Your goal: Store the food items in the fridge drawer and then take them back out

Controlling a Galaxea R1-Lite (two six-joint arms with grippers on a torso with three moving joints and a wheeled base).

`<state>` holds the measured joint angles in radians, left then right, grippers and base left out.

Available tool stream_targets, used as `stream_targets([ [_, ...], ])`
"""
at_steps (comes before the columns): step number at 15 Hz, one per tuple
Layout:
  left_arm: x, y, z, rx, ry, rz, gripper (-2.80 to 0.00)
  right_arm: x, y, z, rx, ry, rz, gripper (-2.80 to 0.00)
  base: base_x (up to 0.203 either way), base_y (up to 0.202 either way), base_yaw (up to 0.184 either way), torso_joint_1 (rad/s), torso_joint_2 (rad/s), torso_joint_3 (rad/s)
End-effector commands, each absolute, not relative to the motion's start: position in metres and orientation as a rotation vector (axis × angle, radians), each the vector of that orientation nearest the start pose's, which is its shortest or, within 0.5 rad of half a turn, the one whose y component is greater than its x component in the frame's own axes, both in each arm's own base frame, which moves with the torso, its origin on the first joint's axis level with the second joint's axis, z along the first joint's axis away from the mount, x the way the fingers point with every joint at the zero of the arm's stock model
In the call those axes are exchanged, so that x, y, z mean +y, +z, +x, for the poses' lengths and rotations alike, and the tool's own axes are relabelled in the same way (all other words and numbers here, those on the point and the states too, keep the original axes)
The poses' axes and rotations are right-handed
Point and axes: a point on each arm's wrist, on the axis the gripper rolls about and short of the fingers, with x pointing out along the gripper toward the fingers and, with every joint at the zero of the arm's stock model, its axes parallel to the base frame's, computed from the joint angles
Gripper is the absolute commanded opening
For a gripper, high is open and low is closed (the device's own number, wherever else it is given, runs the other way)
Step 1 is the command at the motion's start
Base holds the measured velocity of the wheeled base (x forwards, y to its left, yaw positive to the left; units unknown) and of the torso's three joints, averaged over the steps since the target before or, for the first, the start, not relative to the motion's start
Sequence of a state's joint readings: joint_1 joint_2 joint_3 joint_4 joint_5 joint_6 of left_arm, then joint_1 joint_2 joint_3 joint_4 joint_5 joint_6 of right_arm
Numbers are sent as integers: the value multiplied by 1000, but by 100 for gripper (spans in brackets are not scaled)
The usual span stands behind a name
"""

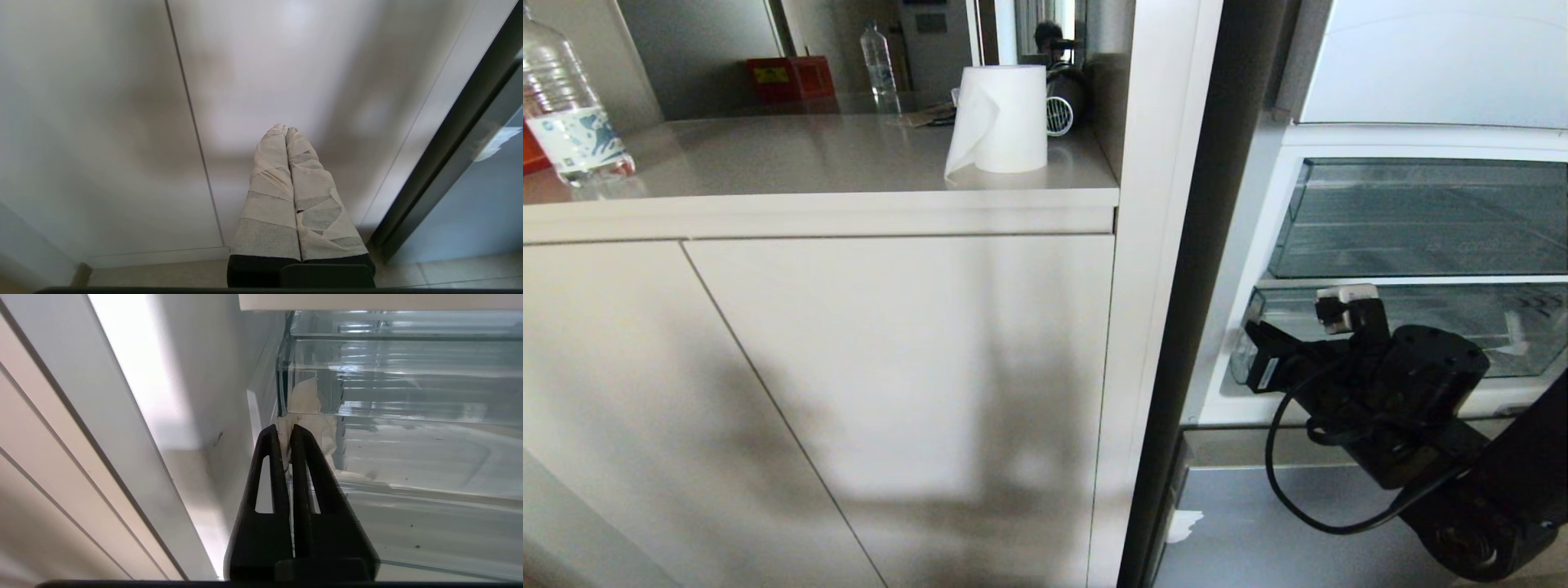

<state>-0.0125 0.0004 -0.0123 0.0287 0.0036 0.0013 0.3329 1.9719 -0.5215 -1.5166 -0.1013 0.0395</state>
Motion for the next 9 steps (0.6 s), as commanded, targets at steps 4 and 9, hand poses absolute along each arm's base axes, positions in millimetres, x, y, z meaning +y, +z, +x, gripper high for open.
stream_targets([
  [4,0,76,-24,17,-9,2,-280,107,122,298,-84,247,60,-280,0,0,0,0,0,0],
  [9,0,76,-24,17,-9,2,-280,102,123,286,-65,243,58,-280,0,0,0,0,0,0],
])
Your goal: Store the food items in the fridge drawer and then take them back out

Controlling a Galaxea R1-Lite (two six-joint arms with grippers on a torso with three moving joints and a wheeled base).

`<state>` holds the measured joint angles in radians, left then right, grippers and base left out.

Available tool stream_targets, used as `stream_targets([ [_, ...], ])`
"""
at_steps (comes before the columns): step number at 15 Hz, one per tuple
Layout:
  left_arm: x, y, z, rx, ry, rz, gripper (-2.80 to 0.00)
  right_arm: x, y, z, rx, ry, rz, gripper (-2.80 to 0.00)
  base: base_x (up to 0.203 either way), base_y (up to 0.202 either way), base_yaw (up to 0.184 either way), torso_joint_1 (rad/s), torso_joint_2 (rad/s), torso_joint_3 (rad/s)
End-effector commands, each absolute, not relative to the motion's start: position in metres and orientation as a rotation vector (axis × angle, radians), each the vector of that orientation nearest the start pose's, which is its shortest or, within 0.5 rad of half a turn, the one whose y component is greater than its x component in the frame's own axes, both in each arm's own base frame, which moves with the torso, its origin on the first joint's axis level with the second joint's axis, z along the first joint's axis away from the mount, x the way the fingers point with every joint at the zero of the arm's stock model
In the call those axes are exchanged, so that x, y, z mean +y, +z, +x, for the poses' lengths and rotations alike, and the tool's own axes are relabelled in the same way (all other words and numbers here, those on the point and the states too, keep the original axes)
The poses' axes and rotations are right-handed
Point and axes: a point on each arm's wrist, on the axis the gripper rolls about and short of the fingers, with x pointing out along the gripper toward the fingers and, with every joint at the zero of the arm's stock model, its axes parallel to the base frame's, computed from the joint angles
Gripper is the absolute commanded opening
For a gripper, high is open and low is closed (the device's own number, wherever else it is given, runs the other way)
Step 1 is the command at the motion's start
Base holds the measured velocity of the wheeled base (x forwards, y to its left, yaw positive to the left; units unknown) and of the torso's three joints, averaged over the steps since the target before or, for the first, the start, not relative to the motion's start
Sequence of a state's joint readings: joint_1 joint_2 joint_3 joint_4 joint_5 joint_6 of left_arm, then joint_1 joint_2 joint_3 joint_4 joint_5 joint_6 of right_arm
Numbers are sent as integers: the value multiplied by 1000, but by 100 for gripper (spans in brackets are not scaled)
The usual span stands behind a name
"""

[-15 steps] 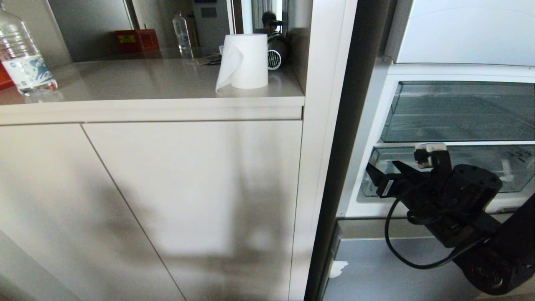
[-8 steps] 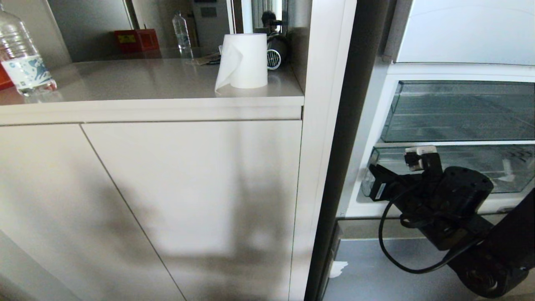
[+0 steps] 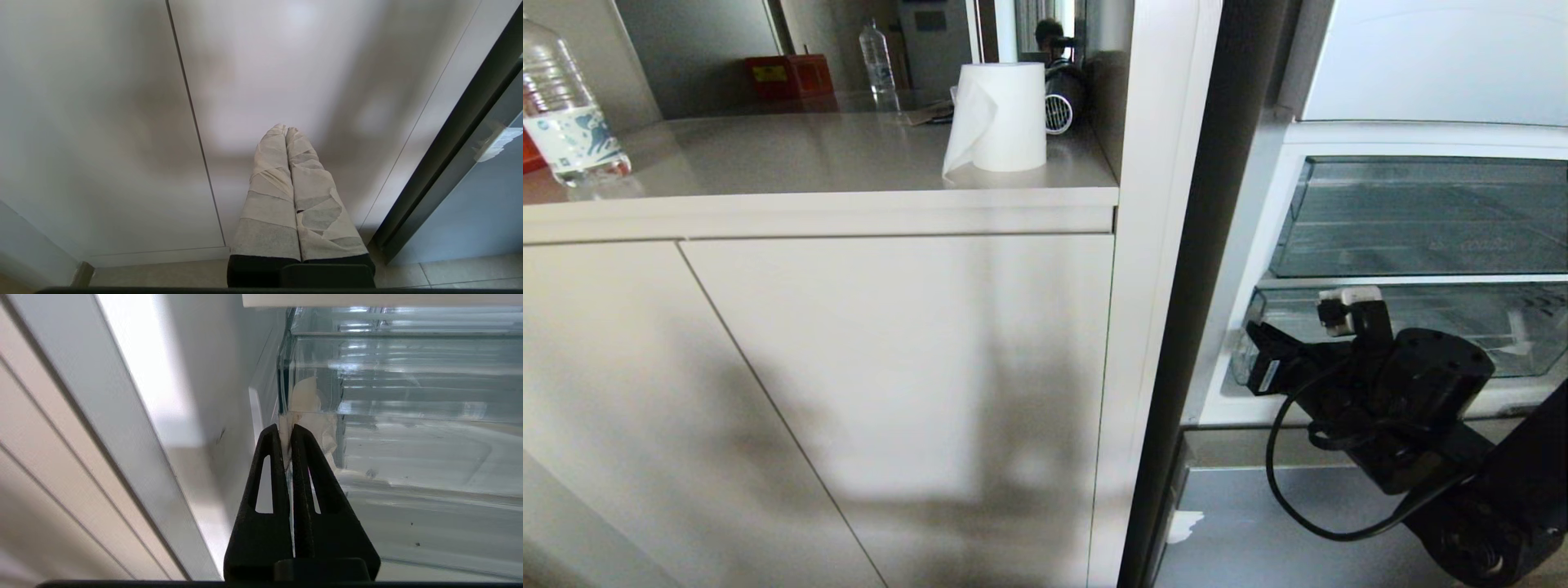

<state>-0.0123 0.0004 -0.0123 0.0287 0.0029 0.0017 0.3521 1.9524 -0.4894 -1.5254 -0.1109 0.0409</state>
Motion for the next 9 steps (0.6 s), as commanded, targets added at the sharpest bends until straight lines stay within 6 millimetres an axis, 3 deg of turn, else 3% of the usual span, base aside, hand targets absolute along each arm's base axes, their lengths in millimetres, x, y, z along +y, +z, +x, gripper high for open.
stream_targets([
  [1,0,76,-24,17,-8,2,-280,101,122,282,-57,240,56,-280,0,0,0,0,0,0],
  [9,0,76,-24,17,-8,2,-280,92,123,253,-22,218,56,-280,0,0,0,0,0,0],
])
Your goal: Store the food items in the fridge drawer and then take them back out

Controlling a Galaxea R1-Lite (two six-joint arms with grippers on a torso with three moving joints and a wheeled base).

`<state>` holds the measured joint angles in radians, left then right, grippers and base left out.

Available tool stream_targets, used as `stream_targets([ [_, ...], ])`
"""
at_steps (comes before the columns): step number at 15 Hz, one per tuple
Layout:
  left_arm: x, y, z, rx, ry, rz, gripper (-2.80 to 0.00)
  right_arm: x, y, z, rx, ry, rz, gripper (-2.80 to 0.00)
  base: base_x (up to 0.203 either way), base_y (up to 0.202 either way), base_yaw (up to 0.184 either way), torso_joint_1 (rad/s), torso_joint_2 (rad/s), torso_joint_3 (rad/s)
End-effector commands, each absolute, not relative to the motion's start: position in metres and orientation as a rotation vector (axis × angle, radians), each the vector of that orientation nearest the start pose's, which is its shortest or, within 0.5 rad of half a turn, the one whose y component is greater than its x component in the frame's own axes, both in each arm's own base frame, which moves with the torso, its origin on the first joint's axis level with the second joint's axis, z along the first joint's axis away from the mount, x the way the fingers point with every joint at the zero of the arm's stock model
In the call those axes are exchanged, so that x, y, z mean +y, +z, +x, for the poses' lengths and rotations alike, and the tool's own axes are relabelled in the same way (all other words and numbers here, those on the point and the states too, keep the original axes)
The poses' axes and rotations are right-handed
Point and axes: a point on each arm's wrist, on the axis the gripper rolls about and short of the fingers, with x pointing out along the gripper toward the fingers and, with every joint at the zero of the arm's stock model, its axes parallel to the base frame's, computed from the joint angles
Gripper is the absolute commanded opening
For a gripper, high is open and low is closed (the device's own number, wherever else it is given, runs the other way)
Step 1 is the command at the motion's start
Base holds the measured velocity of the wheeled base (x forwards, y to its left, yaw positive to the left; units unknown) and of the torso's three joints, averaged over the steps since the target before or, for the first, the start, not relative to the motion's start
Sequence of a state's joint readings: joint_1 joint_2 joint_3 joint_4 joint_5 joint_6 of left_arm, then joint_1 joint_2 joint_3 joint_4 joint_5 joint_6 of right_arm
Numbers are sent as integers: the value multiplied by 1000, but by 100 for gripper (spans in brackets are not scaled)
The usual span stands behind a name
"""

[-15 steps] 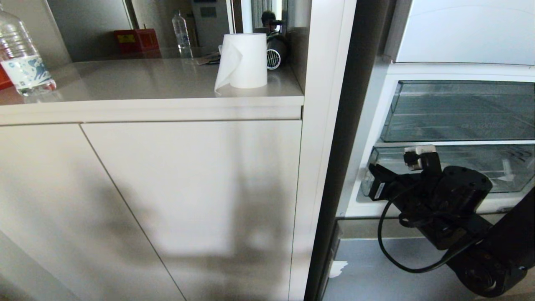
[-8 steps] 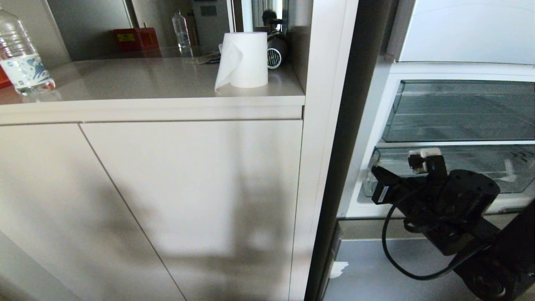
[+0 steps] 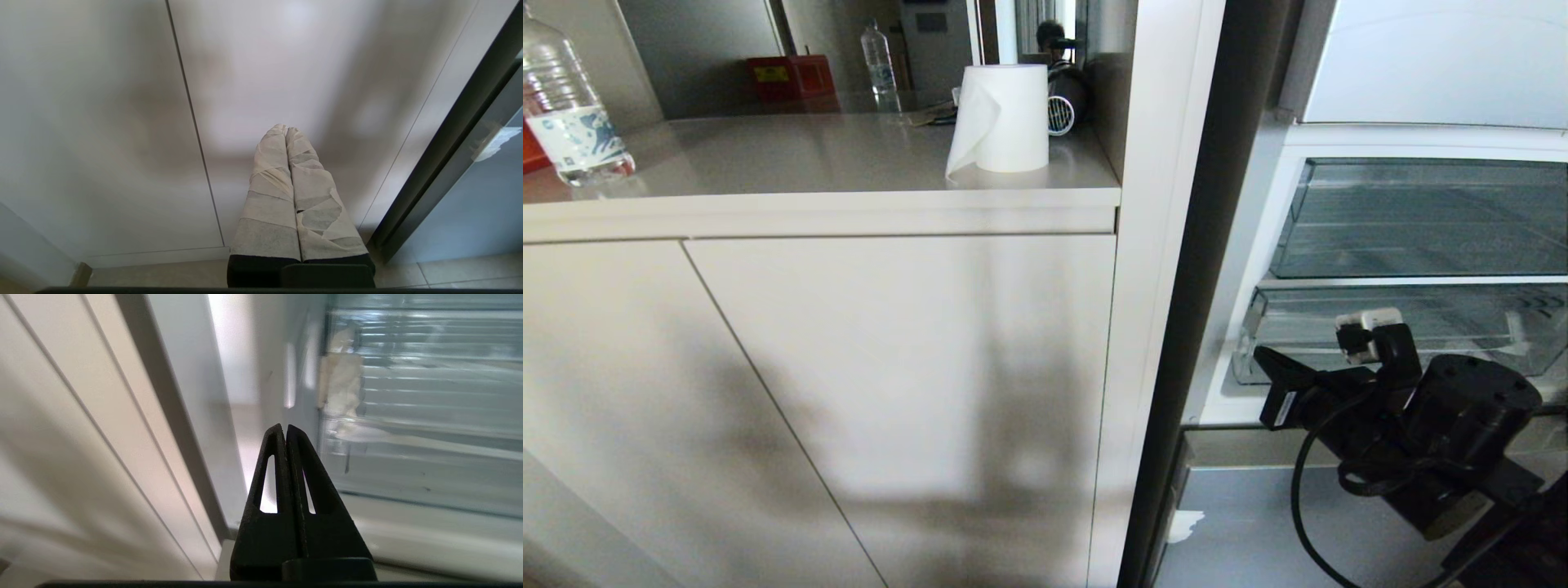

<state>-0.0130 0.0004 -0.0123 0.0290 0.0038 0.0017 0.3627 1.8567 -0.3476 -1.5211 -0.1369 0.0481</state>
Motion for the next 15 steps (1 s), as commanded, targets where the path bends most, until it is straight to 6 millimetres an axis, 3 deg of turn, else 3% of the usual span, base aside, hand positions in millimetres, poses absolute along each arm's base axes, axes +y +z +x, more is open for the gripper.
stream_targets([
  [1,0,76,-24,17,-8,2,-280,92,123,253,-21,209,57,-280,0,0,0,0,0,0],
  [9,0,76,-24,17,-8,2,-280,90,121,253,-13,180,57,-280,0,0,0,0,0,0],
  [15,0,76,-24,17,-9,2,-280,88,130,244,-41,176,54,-280,0,0,0,0,0,0],
])
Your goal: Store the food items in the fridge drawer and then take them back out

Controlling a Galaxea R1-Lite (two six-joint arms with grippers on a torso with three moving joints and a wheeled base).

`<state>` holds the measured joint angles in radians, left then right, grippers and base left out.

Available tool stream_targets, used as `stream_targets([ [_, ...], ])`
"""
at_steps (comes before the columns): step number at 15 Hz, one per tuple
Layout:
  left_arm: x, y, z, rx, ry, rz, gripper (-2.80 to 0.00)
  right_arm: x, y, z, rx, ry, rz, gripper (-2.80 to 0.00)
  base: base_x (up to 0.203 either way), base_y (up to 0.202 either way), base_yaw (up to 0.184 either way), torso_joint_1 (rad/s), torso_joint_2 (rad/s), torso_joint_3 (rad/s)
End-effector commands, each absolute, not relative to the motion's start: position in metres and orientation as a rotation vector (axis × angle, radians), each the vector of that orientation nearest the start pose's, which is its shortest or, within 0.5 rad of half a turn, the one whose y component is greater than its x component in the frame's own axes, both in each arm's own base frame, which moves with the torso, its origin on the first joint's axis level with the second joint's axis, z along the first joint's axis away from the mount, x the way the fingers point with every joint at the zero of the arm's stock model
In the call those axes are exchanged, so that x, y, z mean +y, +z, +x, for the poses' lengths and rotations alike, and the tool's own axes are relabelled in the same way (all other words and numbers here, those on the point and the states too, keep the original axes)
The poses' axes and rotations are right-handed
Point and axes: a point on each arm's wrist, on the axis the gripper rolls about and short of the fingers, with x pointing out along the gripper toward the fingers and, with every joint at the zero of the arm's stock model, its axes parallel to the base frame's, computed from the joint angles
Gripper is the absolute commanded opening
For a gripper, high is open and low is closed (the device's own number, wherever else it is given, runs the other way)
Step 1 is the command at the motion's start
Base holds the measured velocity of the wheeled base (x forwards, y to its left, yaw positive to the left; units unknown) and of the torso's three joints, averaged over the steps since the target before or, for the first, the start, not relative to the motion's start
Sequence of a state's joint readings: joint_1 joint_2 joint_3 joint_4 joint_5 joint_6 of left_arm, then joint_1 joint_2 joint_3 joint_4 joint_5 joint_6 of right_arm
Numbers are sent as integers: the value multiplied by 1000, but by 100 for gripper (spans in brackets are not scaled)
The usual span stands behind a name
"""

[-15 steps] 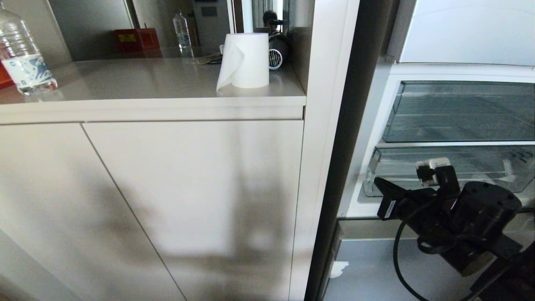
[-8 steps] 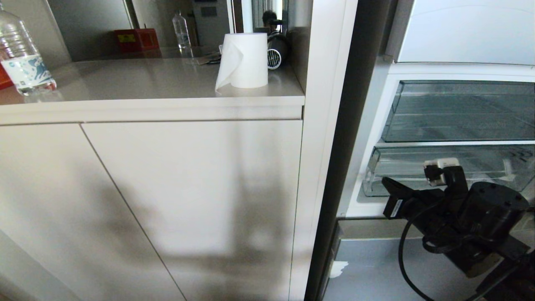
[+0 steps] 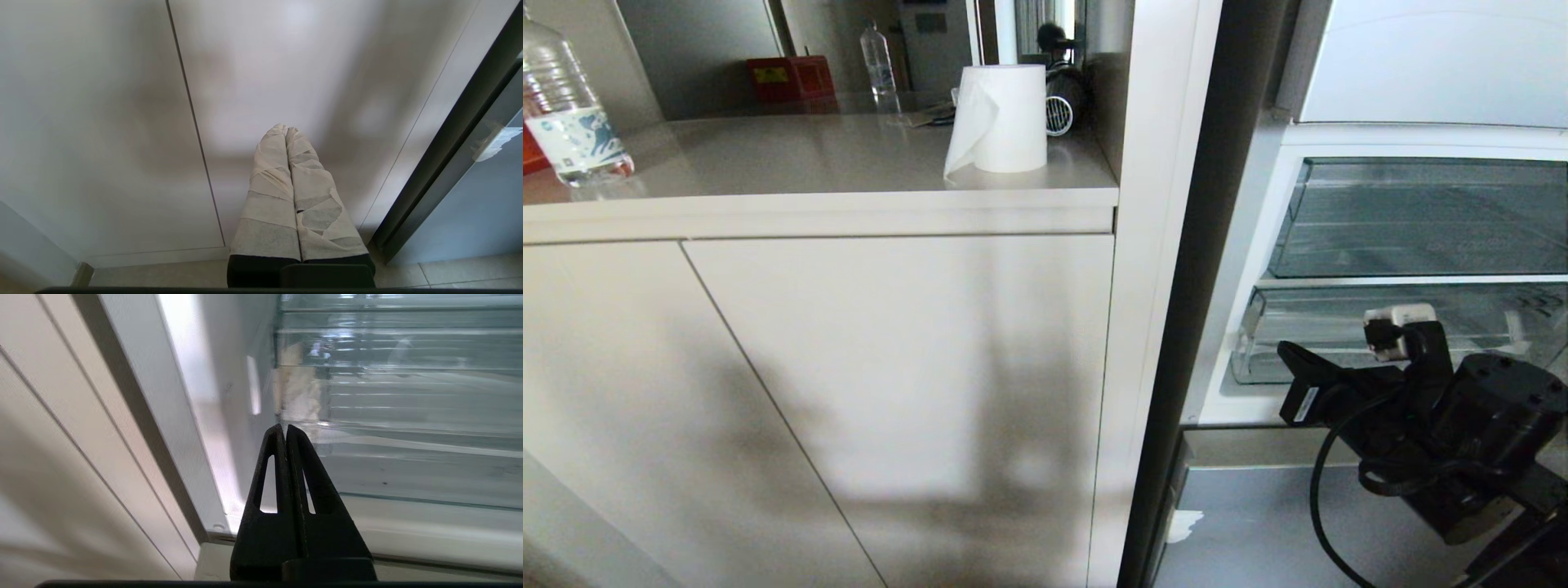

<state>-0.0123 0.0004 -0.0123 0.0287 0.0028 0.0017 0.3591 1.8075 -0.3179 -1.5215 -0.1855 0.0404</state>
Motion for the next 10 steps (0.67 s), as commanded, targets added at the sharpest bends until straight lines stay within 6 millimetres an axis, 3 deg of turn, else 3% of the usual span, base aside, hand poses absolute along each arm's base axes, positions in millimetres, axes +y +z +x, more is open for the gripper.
stream_targets([
  [1,0,76,-24,17,-9,2,-280,88,128,245,-32,174,53,-280,0,0,0,0,0,0],
  [3,0,76,-24,17,-9,2,-280,88,128,245,-37,163,51,-280,0,0,0,0,0,0],
  [4,0,76,-24,17,-8,2,-280,87,127,245,-29,160,51,-33,0,0,0,0,0,0],
  [5,0,76,-24,17,-9,2,-280,87,126,245,-28,160,49,0,0,0,0,0,0,0],
  [10,0,76,-24,17,-8,2,-280,85,115,250,15,148,48,0,0,0,0,0,0,0],
])
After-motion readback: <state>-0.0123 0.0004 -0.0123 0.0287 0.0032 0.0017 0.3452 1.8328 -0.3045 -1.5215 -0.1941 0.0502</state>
